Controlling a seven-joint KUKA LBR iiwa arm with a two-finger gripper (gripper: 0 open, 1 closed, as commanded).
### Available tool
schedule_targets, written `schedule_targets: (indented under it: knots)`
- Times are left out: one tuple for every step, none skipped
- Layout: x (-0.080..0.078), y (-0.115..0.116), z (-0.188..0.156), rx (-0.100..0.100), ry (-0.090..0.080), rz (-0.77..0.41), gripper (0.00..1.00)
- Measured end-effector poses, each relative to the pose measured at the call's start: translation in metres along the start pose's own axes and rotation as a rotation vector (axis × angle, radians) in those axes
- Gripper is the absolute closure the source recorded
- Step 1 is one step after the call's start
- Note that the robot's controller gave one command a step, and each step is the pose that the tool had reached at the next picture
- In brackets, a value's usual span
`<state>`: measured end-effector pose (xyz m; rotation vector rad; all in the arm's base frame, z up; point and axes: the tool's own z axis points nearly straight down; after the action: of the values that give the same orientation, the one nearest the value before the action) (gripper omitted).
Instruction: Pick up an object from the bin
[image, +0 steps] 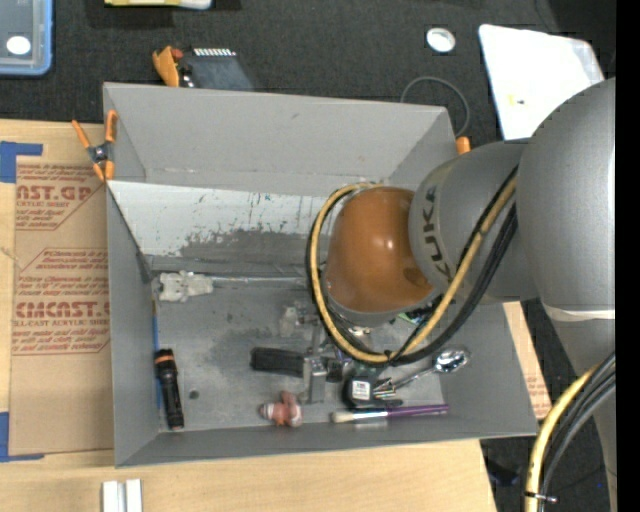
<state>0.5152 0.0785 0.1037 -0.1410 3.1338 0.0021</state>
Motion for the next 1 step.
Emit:
schedule_targets:
  knots:
    - [-0.0685, 0.0305, 0.0071, 0.0, -0.009, -0.059, 1.0]
